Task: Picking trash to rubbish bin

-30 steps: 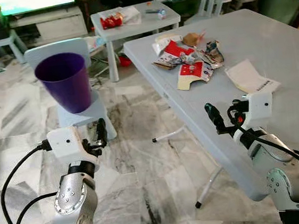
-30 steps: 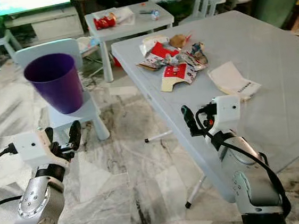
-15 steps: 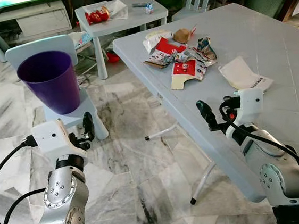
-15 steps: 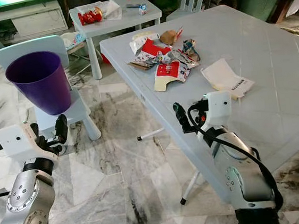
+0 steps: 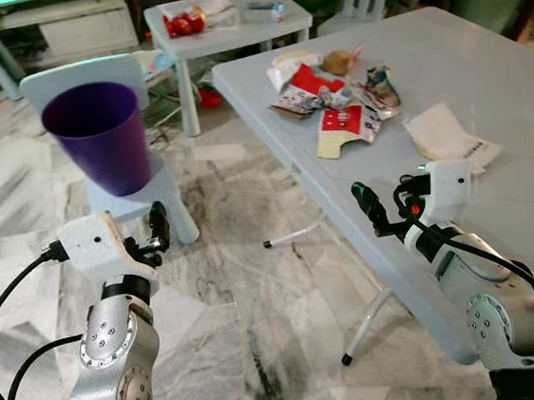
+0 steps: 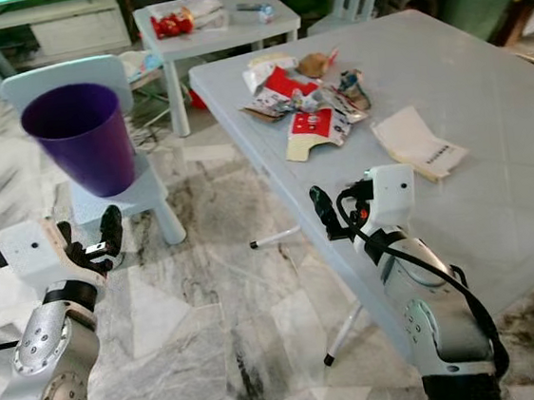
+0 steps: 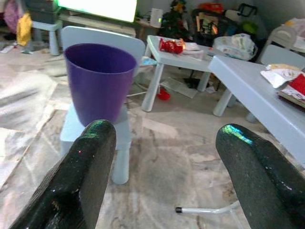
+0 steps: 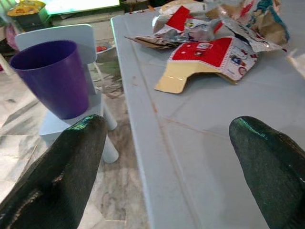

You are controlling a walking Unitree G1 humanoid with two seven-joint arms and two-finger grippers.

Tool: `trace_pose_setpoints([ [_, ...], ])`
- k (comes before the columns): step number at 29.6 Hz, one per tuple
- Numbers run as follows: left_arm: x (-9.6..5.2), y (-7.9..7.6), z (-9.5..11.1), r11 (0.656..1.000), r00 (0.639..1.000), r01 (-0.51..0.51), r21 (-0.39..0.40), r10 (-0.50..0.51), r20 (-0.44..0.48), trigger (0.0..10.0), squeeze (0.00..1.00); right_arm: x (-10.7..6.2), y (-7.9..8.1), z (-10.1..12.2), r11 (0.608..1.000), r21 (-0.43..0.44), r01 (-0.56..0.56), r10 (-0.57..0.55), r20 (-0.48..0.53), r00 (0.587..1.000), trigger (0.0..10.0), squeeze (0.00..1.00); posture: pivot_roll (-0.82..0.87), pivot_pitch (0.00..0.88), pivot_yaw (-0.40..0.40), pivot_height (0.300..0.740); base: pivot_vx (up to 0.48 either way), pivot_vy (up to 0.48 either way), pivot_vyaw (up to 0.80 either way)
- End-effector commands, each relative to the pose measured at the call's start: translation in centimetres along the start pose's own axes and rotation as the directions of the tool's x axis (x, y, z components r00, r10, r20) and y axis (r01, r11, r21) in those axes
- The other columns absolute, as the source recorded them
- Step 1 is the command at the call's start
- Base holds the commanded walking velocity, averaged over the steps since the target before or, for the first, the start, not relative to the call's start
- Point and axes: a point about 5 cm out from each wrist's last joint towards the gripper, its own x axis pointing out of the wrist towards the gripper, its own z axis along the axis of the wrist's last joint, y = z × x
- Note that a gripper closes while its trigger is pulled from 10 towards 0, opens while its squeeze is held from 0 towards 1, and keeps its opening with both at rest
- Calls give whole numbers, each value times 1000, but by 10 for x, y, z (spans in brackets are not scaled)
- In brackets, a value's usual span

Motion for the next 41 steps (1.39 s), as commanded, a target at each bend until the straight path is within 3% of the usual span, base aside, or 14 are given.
trace_pose_setpoints([
  [1, 1, -1, 0, 1000, 1000, 1, -6, -1, -10, 10000, 0, -2, -2, 4, 1000, -6, 10, -10, 7, 1000, 10000, 0, 89, 137, -64, 740, 0, 319, 0],
  [30, 8, 1, 0, 1000, 1000, -12, 2, 12, -13, 10000, 0, 0, -6, 7, 1000, -12, 20, -20, 13, 1000, 10000, 0, 83, 120, -63, 740, 0, 436, 0],
  [36, 10, 1, 2, 1000, 1000, -10, 17, 10, 3, 10000, 0, 2, -5, 7, 1000, 7, 31, -31, -3, 1000, 10000, 0, 79, 117, -62, 740, 0, 110, 0],
  [41, 12, 1, 4, 1000, 1000, -11, -10, 11, 11, 10000, 0, 4, -7, 7, 995, -46, 85, -86, -7, 996, 10000, 0, 77, 115, -60, 740, 0, 0, 0],
])
